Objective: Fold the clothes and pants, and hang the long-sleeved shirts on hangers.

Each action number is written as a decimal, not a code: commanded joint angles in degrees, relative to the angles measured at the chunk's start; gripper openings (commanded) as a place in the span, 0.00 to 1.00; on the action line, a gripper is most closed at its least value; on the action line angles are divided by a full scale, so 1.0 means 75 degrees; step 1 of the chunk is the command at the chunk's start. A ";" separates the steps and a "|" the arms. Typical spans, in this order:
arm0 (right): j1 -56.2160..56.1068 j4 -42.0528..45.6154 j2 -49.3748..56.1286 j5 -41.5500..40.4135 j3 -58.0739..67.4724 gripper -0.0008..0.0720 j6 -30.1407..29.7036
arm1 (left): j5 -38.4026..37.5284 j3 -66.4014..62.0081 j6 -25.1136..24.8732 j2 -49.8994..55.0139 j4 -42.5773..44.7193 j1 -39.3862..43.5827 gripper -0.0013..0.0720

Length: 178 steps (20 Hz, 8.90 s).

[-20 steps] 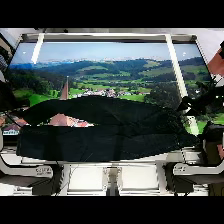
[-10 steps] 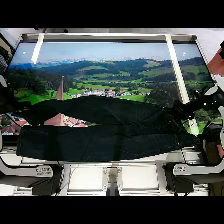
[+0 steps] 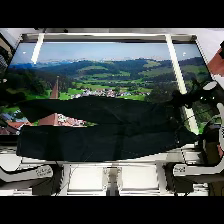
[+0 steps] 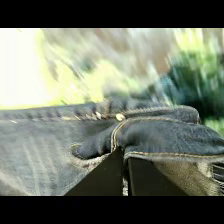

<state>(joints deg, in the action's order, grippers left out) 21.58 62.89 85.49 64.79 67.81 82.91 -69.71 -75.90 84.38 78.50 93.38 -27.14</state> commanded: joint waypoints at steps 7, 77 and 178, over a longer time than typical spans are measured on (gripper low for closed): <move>0.0000 0.1903 -0.0009 0.0323 0.2862 0.07 0.0154 | 0.0828 0.0058 -0.1737 -0.0595 -0.3433 -0.1985 0.05; 0.0641 0.1454 0.0000 0.2987 0.1110 0.62 -0.0612 | -0.4864 0.1559 -0.1816 -0.0944 -0.2652 0.0373 0.05; -0.0440 0.0067 0.1495 -0.0259 0.3494 0.07 0.0187 | 0.0828 -0.0364 0.1603 -0.0557 -0.1457 -0.1355 0.05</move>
<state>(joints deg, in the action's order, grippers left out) 16.12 62.06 96.79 64.86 87.70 82.26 -64.64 -78.59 90.21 74.00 82.30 -36.36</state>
